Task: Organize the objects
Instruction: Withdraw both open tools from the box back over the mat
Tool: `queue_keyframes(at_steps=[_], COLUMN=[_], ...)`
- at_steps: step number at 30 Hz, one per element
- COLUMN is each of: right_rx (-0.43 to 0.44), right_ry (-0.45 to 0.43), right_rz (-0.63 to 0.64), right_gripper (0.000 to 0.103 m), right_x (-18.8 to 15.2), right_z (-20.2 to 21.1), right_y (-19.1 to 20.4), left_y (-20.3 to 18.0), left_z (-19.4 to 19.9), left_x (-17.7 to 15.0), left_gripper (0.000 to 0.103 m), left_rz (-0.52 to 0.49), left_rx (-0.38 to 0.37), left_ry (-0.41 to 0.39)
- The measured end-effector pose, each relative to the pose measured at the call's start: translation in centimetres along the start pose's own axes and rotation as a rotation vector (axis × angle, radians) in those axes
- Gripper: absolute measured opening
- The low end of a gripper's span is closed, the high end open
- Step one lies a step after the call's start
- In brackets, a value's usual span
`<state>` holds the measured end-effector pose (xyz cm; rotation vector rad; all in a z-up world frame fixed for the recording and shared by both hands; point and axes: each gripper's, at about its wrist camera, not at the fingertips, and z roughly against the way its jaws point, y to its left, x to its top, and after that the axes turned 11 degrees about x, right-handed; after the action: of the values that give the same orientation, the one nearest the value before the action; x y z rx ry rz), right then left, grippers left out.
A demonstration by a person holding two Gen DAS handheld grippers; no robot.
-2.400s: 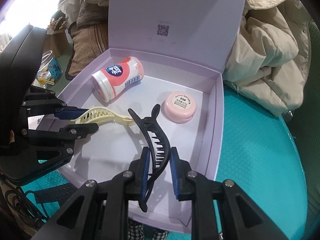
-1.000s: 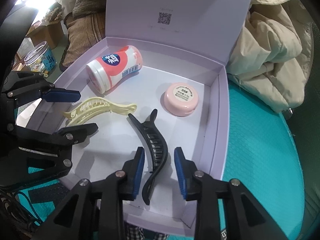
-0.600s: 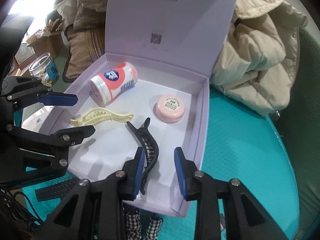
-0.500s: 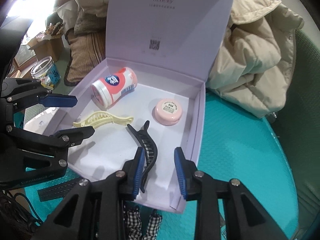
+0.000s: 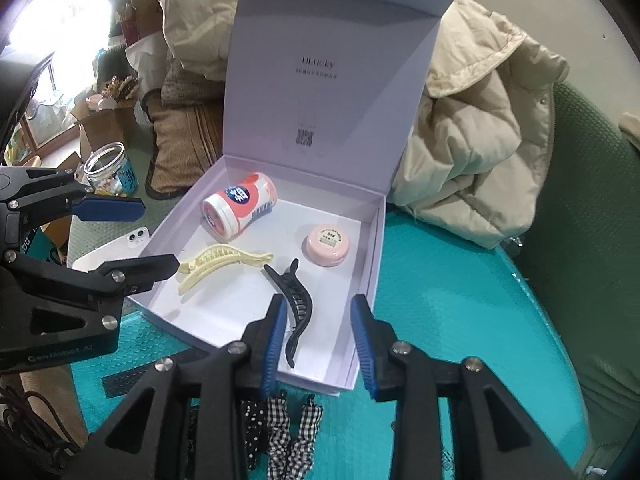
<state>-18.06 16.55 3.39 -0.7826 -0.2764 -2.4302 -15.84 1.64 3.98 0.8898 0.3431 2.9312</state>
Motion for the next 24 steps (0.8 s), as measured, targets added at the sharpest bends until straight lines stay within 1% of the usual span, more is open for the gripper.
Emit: queue_keyframes(at_steps=[3,10,15,19,24], right_rx=[-0.007,-0.025,-0.035,-0.036,-0.027], right_ry=[-0.014,-0.046,-0.064,-0.076,-0.079], right_rz=[0.003,0.010,0.011,0.005,-0.006], right_gripper=[0.037,0.042,0.045,0.048,0.049], right_x=[0.0,-0.4,-0.9,-1.6,-2.7], right_z=[1.0,3.4,4.8,5.8,6.4], right_y=[0.2,1.0,1.6,2.3,2.9], left_y=[0.1,0.4,0.8,0.9,0.6], left_z=[1.1,3.0,4.8,6.0,6.7], left_x=[-0.3,-1.1,-1.9,-2.8,-4.3], left_gripper=[0.058,0.060,0.073,0.075,0.076], left_rz=[0.009,0.033,0.047,0.052,0.054], left_rx=[-0.001,-0.007,0.000,0.016,0.020], left_ry=[-0.020,-0.037,-0.071,-0.084,-0.077])
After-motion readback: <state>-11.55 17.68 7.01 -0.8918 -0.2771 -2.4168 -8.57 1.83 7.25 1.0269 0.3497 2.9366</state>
